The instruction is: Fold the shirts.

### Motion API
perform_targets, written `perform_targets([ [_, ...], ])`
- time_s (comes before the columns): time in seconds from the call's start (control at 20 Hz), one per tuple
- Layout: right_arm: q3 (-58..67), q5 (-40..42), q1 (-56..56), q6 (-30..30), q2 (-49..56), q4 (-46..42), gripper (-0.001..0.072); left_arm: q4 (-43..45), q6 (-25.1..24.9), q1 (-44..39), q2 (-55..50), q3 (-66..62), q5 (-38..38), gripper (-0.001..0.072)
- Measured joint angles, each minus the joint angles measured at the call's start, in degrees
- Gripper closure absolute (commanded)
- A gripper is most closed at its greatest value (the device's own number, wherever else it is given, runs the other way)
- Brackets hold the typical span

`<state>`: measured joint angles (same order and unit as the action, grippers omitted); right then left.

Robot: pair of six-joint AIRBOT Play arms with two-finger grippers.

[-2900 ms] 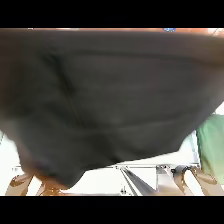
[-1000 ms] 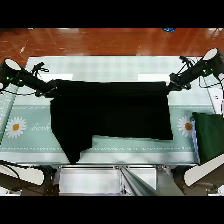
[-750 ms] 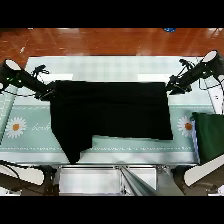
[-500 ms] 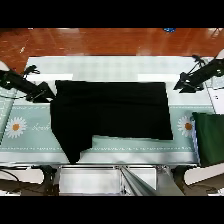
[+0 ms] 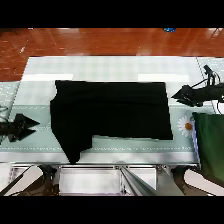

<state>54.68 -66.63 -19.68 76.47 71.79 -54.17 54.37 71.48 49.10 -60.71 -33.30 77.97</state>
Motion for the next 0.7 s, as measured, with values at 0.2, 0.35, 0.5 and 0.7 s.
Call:
perform_targets([
  [0.2, -3.78, 0.79, -0.04, -2.27, -3.04, 3.58, 0.0298, -1.92, -0.15, -0.22, 2.60, 8.85, -2.40, 0.0201],
  [0.35, -4.63, 0.87, -0.09, -3.02, -3.78, 4.83, 0.0298, -2.23, 0.31, -4.15, 2.80, 11.17, -3.48, 0.0202],
  [0.5, -4.98, 0.94, -0.09, -3.39, -4.07, 5.46, 0.0298, -2.43, 0.57, -9.57, 0.85, 12.09, -5.20, 0.0202],
  [0.7, -5.14, 0.90, -0.24, -3.58, -4.22, 6.16, 0.0298, -4.68, 0.94, -16.68, -3.32, 12.44, -7.65, 0.0397],
])
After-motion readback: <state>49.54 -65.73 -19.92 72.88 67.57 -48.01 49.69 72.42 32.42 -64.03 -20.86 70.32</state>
